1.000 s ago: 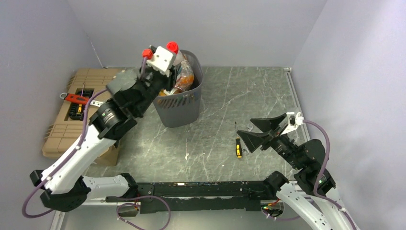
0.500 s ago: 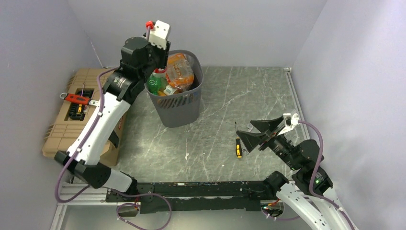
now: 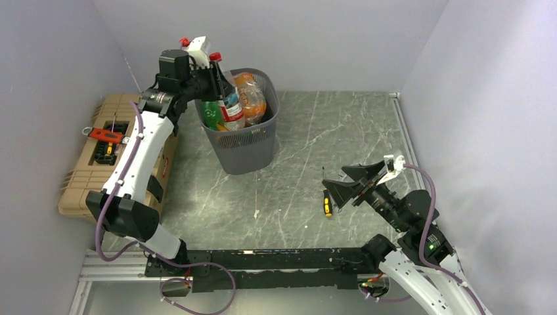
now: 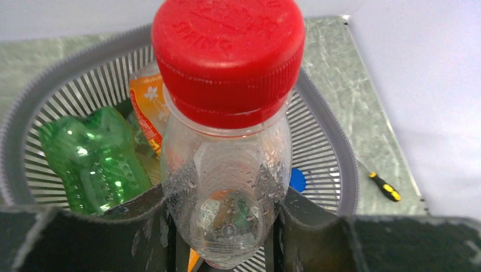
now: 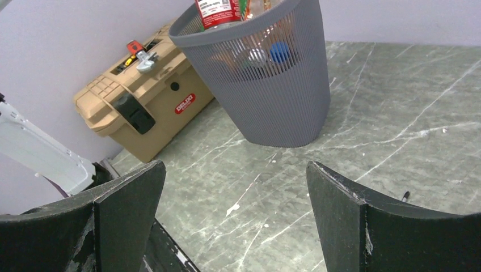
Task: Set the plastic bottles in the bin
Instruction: Place the plastic bottle in the trash bin.
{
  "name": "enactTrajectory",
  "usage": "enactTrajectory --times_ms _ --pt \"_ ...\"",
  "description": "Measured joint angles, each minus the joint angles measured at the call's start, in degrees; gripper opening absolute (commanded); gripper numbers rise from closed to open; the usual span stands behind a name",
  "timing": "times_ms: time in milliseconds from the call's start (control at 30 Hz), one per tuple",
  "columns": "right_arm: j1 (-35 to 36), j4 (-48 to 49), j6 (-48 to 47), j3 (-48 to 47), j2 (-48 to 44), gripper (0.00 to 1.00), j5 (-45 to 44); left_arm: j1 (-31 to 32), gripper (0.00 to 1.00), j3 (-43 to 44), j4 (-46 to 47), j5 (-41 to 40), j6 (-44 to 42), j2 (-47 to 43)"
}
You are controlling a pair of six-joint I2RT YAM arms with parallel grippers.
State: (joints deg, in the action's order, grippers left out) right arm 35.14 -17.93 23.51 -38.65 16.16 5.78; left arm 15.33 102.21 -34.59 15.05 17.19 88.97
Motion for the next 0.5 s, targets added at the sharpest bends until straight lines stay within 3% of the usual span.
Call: enactTrajectory --times_ms 333,367,433,500 --pt "0.0 0.0 0.7 1.3 1.0 0.99 0.0 -3.1 0.0 -14.1 10.5 13.0 14.1 -0.9" --pt "0.0 0.0 0.7 1.4 1.0 0.99 -0.1 -3.3 0.06 -14.5 11.0 13.7 15.0 -0.9" --pt "0.0 0.0 0.8 1.4 1.0 0.99 -0.3 -3.6 0.33 -14.6 11.8 14.5 16.0 -0.9" --pt "0.0 0.0 0.9 1.4 1.0 0.99 -0.6 -3.6 0.52 -14.6 12.6 15.0 16.3 -0.9"
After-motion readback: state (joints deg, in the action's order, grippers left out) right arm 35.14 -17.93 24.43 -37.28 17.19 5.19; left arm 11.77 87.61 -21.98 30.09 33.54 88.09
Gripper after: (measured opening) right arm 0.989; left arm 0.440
